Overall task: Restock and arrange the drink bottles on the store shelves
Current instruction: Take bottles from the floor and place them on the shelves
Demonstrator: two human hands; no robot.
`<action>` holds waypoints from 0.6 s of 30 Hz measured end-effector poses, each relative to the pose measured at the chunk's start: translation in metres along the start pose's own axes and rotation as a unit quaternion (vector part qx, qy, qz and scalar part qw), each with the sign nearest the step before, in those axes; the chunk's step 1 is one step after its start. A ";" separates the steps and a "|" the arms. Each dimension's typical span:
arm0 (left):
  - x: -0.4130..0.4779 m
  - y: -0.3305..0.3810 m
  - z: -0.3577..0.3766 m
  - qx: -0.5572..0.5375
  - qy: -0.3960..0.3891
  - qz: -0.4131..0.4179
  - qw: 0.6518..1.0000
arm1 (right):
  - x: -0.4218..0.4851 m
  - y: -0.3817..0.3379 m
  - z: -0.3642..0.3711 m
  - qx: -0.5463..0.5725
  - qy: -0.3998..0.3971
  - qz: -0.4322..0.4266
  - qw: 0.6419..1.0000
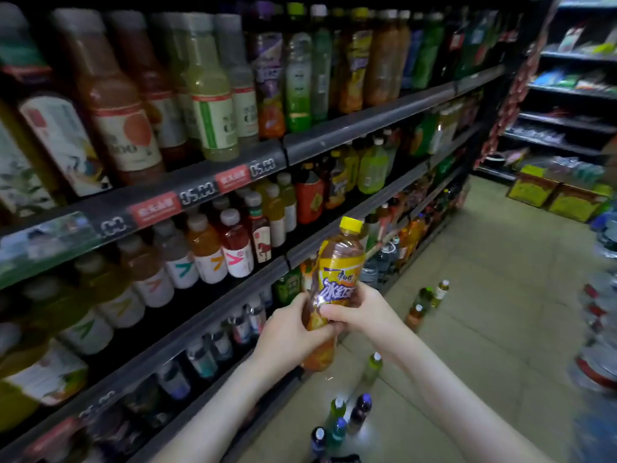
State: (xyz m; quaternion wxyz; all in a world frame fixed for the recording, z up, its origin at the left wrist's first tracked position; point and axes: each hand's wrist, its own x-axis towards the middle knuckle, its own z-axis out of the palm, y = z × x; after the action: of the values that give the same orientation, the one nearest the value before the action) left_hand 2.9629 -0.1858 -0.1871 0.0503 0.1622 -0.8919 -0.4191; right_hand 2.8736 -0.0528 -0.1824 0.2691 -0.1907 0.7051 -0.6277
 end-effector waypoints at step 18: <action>0.185 0.213 0.055 0.067 0.151 0.098 0.981 | 0.081 -0.086 -0.290 0.006 0.132 -0.191 0.973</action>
State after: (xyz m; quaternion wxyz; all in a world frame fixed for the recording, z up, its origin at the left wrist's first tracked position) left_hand 2.7237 -0.0799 -0.0681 0.2144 0.1379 -0.9116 -0.3225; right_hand 2.6246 0.1131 -0.0893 0.0498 -0.2357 0.6812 -0.6913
